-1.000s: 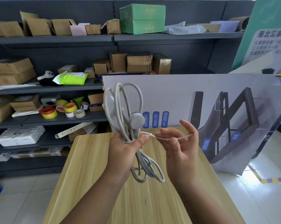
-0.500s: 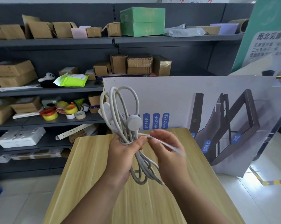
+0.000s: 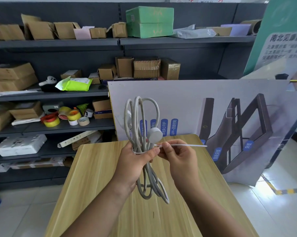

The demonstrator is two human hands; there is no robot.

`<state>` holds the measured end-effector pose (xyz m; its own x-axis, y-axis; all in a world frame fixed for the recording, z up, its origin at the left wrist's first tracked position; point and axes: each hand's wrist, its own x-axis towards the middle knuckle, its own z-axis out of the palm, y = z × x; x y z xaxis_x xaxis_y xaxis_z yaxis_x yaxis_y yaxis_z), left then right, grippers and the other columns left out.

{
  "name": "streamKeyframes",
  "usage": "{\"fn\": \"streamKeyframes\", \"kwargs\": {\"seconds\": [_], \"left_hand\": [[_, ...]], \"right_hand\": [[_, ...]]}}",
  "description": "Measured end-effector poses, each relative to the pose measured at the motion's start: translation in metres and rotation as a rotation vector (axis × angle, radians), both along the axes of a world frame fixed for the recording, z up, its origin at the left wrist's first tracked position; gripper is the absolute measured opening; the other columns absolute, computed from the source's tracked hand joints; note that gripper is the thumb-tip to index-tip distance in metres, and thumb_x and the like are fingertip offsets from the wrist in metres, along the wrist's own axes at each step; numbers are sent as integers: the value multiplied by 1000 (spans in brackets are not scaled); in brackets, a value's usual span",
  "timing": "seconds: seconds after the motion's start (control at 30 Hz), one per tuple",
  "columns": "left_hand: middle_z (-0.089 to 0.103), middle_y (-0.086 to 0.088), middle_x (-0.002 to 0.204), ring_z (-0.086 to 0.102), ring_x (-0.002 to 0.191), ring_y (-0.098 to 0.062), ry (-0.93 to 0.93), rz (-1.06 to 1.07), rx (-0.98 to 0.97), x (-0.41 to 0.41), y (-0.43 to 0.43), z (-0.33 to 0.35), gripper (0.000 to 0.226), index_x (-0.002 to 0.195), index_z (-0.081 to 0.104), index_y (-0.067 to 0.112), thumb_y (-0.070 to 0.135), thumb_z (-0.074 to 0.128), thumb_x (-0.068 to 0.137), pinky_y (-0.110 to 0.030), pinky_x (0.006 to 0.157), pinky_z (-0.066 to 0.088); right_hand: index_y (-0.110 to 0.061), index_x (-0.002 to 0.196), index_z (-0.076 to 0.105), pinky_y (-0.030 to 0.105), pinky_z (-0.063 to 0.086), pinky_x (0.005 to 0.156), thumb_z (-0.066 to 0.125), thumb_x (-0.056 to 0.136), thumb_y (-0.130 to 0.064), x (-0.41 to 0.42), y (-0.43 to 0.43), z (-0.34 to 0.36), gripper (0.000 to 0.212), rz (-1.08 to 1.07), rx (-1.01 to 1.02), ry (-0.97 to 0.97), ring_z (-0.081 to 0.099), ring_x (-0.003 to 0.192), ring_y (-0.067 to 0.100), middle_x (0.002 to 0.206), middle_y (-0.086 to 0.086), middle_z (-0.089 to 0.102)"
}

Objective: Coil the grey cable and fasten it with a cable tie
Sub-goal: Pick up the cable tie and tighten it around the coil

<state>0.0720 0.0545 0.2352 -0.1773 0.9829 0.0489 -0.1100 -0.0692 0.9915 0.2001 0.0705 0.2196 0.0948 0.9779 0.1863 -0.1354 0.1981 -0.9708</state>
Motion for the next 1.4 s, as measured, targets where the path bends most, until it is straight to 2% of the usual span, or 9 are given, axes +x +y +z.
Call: {"fn": "streamKeyframes", "kwargs": {"seconds": [0.17, 0.3, 0.5, 0.67, 0.77, 0.87, 1.1, 1.2, 1.4], "left_hand": [[72, 3, 73, 68, 67, -6, 47, 166, -17, 3, 4, -8, 19, 95, 70, 11, 7, 77, 78, -22, 61, 55], [73, 10, 70, 68, 65, -3, 119, 213, 3, 2, 3, -10, 19, 90, 71, 16, 14, 81, 75, -21, 65, 53], [61, 0, 59, 59, 56, -11, 51, 144, 16, -7, 3, -9, 10, 85, 69, 5, 9, 76, 79, -27, 60, 51], [67, 6, 62, 60, 60, -12, 33, 38, 38, -11, -3, -6, 19, 72, 73, 25, 8, 73, 82, -28, 61, 53], [75, 0, 84, 59, 66, -16, -31, -41, 1, -13, -1, -6, 11, 82, 74, 25, 16, 71, 76, -35, 66, 51], [76, -8, 101, 65, 74, -21, -76, -63, -34, -15, 2, -5, 28, 101, 68, 16, 14, 69, 73, -32, 65, 51], [78, -6, 81, 73, 73, -13, 32, 58, -22, -12, 2, -8, 25, 100, 69, 5, 1, 77, 76, -22, 59, 53], [74, -3, 71, 66, 62, -14, -12, 102, 2, -14, 1, -7, 16, 89, 70, 8, 1, 75, 76, -24, 59, 53], [69, -5, 71, 61, 58, -17, -21, 73, 30, -24, 1, -3, 15, 77, 72, 18, 3, 73, 78, -34, 64, 54]], "right_hand": [[-21, 75, 69, 33, 58, 67, 70, 87, -19, -2, -4, -4, 12, -36, -23, -266, 69, 70, 16, 75, 2, 74], [-17, 70, 67, 12, 44, 60, 72, 84, -12, -5, -9, -2, 16, -126, 107, -299, 61, 71, 5, 77, -3, 67], [-14, 81, 68, 29, 56, 65, 69, 87, -16, 3, -10, 2, 7, -83, 65, -231, 66, 70, 17, 75, 0, 70], [3, 89, 58, 32, 61, 69, 52, 97, -7, 6, -4, 9, 14, 72, -29, -83, 75, 80, 20, 84, 14, 76], [9, 93, 52, 30, 60, 64, 48, 98, -5, 4, -3, 11, 16, 128, -63, -52, 76, 80, 20, 84, 14, 76], [9, 92, 50, 31, 61, 66, 48, 99, -6, 0, -6, 8, 17, 162, -63, -80, 75, 83, 20, 86, 14, 76], [4, 89, 50, 33, 61, 70, 46, 100, -9, 1, -3, 4, 17, 176, -80, -172, 75, 84, 16, 87, 10, 77], [-5, 84, 56, 28, 60, 66, 53, 97, -12, 6, 1, 6, 15, 57, -17, -316, 72, 78, 9, 79, 1, 74], [-4, 85, 59, 31, 61, 65, 56, 95, -13, 17, 7, 10, 14, 4, -35, -269, 73, 80, 14, 80, 4, 74]]}}
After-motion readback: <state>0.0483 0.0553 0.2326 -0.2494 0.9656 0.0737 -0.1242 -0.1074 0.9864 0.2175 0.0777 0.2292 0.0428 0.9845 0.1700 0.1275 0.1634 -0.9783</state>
